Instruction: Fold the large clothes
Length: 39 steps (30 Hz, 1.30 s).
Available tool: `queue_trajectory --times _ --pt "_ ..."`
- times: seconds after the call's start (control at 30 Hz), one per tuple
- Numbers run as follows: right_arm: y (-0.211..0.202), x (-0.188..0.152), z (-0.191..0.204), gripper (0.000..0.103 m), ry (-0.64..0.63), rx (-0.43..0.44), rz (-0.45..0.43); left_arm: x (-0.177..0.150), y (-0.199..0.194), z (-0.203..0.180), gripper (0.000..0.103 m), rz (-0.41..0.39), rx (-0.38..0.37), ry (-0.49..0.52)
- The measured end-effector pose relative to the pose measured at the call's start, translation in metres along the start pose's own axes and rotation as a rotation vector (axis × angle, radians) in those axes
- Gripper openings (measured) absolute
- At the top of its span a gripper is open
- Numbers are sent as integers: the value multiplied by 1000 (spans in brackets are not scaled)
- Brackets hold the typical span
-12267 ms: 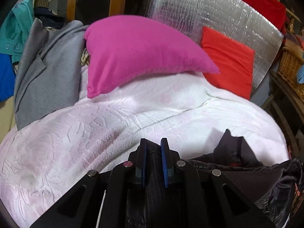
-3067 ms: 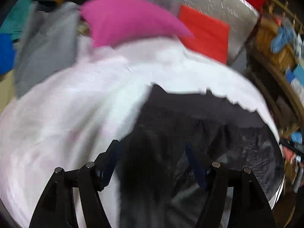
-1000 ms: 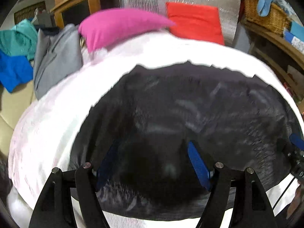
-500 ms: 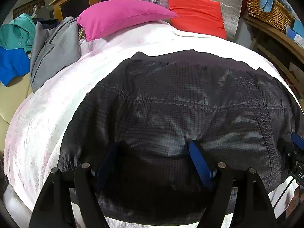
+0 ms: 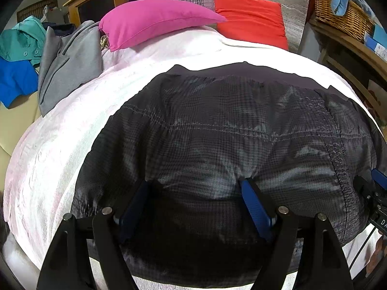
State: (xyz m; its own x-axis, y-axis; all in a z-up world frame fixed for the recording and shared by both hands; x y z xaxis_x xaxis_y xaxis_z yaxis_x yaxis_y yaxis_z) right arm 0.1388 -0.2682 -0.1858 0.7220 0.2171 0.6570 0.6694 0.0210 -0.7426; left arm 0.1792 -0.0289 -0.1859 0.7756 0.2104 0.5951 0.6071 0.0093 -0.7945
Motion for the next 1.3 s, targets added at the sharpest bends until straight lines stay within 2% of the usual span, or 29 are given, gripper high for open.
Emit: queue_trajectory --times 0.77,0.9,1.1,1.2,1.3 --pt "1 3 7 88 -6 -2 42 0 -1 0 81 5 0 5" --pt "-3 9 7 88 -18 26 81 0 -1 1 81 6 -1 7" --pt "-11 18 -1 88 -1 77 85 3 -4 -1 81 17 14 20" --pt "-12 28 -9 88 28 101 74 13 -15 -2 81 12 30 8" --pt "-6 50 -20 88 59 125 59 32 -28 -17 81 -30 8 26"
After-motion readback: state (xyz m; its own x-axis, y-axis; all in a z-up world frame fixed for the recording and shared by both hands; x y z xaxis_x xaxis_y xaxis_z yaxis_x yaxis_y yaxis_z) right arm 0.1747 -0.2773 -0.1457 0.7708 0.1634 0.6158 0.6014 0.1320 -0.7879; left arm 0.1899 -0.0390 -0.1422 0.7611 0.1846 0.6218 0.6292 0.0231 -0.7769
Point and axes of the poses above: each gripper's, at about its wrist camera, not at the fingertips, and y roughly the way its jaws point, z to its left, x to its top, the point moved 7 cm from there along y, roughly the way its jaws point, and after that the axes turned 14 degrees about -y, right-handed, at the moved point
